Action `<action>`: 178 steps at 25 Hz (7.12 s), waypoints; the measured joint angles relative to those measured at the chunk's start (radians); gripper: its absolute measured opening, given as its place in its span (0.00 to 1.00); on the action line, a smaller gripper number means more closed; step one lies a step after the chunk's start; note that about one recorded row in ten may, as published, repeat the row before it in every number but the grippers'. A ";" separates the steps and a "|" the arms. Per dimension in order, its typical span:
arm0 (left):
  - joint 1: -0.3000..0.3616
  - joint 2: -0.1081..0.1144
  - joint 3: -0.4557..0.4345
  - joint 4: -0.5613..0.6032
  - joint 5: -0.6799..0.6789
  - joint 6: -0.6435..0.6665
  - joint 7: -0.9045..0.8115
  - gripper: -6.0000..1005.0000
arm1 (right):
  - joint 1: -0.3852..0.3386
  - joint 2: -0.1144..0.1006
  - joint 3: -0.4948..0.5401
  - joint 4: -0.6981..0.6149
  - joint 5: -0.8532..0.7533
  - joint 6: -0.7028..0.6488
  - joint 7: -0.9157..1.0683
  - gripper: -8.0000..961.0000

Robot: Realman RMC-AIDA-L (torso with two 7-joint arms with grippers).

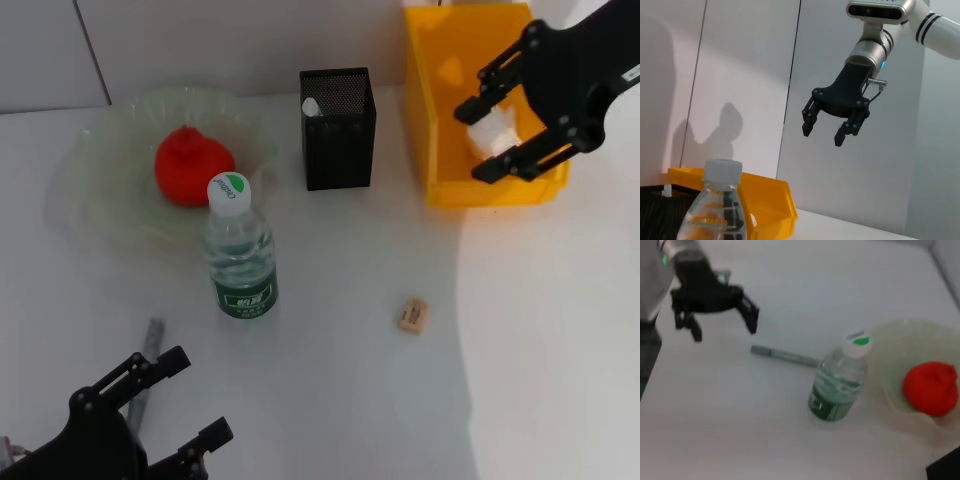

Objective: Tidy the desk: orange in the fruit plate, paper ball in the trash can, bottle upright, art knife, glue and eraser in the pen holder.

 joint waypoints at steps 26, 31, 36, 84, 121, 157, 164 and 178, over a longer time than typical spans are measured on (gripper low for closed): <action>-0.045 -0.025 -0.023 -0.001 -0.013 -0.082 -0.063 0.81 | 0.161 0.223 -0.406 0.248 -0.466 0.190 -0.396 0.64; -0.054 -0.022 -0.024 -0.001 -0.016 -0.096 -0.081 0.81 | 0.162 0.229 -0.448 0.272 -0.453 0.261 -0.380 0.64; -0.055 -0.021 -0.025 -0.001 -0.016 -0.112 -0.083 0.81 | 0.150 0.231 -0.533 0.280 -0.419 0.315 -0.358 0.66; -0.120 -0.027 -0.025 -0.012 -0.015 -0.186 -0.135 0.81 | 0.149 0.230 -0.619 0.514 -0.319 0.515 -0.685 0.71; -0.131 -0.029 -0.017 -0.013 -0.015 -0.187 -0.134 0.81 | 0.143 0.232 -0.652 0.536 -0.307 0.566 -0.672 0.43; -0.134 -0.025 0.014 -0.008 -0.006 -0.166 -0.135 0.81 | 0.100 0.219 -0.350 0.261 -0.299 0.403 -0.385 0.28; -0.124 -0.020 0.029 -0.005 0.034 -0.115 -0.136 0.81 | 0.004 0.219 -0.072 0.026 -0.165 0.352 -0.219 0.28; -0.104 -0.006 0.027 0.016 0.112 -0.036 -0.137 0.81 | -0.405 0.227 -0.141 -0.002 0.521 0.872 -0.057 0.28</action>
